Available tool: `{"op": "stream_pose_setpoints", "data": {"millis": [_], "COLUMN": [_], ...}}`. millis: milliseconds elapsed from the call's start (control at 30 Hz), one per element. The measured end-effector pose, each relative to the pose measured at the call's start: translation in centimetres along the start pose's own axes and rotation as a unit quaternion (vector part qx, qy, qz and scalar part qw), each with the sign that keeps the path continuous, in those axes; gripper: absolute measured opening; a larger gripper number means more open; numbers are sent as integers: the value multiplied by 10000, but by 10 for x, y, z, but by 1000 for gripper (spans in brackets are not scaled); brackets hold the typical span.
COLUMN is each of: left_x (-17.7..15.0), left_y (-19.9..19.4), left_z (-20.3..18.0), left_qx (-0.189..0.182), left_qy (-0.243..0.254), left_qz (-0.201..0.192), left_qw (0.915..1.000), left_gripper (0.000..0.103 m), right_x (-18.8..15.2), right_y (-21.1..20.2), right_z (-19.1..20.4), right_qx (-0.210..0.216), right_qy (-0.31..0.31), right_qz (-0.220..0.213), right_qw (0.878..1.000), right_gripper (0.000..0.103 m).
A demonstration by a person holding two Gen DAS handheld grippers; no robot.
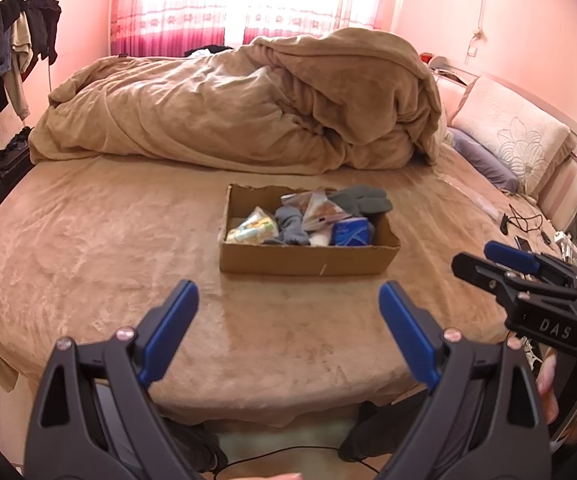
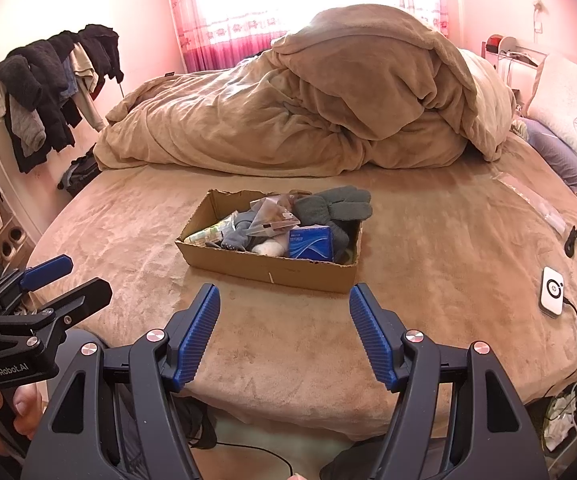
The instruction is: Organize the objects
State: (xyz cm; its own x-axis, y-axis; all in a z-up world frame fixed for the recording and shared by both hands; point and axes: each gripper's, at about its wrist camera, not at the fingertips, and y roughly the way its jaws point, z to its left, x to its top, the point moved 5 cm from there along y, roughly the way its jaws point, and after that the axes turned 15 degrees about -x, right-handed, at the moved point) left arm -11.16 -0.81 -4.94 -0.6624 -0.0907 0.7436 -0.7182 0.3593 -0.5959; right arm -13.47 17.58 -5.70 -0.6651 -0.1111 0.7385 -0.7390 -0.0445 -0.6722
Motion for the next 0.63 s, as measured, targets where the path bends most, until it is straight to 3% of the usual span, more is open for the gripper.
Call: {"op": "stream_pose_setpoints", "data": {"millis": [633], "left_x": [10], "left_y": [2], "left_z": [-4], "left_qx": [-169], "left_qy": [68], "left_qz": [-33], "left_qw": [9998], "left_gripper": [93], "right_x": [2], "right_y": [16], "right_z": [6], "right_qx": [35], "right_qy": [-54], "right_qz": [90], "right_qw": [9999], "right_gripper": [71]}}
